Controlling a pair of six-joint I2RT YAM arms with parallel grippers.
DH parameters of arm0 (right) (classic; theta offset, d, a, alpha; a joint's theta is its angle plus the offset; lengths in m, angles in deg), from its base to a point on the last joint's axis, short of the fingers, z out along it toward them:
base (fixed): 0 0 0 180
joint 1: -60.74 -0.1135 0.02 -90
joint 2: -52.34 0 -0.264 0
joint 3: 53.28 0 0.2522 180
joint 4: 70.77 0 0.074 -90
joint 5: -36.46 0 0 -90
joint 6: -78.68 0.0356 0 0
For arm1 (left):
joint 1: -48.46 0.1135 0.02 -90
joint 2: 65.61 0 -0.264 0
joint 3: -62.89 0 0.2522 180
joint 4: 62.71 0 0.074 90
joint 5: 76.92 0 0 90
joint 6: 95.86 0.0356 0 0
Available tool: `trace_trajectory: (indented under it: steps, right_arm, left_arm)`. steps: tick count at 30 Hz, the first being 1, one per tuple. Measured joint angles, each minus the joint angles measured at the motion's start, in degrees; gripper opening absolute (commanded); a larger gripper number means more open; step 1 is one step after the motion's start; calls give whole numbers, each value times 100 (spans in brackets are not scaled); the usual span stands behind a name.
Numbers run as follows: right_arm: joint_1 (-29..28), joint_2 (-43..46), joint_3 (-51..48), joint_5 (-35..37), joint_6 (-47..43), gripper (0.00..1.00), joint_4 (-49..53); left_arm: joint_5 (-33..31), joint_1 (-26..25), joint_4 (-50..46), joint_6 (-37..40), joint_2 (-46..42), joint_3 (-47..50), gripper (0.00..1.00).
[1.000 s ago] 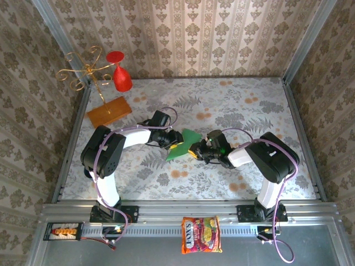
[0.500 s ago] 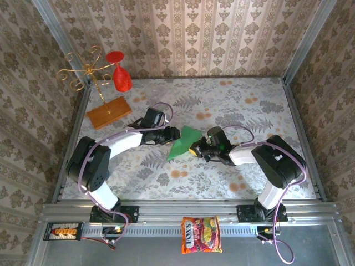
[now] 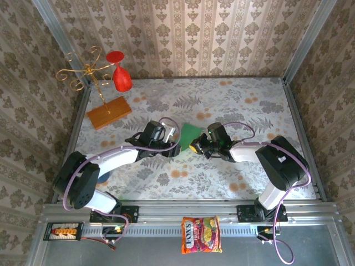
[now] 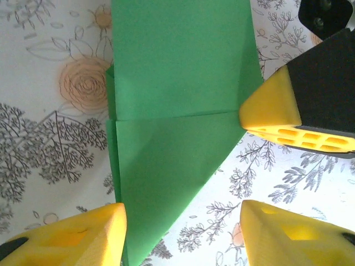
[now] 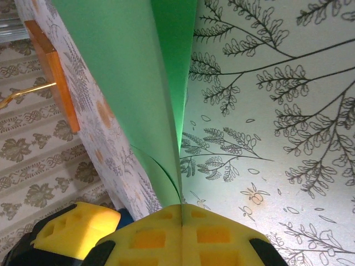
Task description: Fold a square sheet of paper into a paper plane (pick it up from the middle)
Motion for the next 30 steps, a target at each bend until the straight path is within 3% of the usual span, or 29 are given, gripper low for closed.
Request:
trace_trajectory:
  steps: [17, 30]
  right_arm:
    - [61, -26, 278, -170, 57, 4, 57]
    - [68, -81, 289, -177, 118, 5, 61]
  left_arm:
    - [-796, -614, 1021, 2520, 249, 267, 55]
    - [-1311, -741, 1611, 3265, 791, 385, 44]
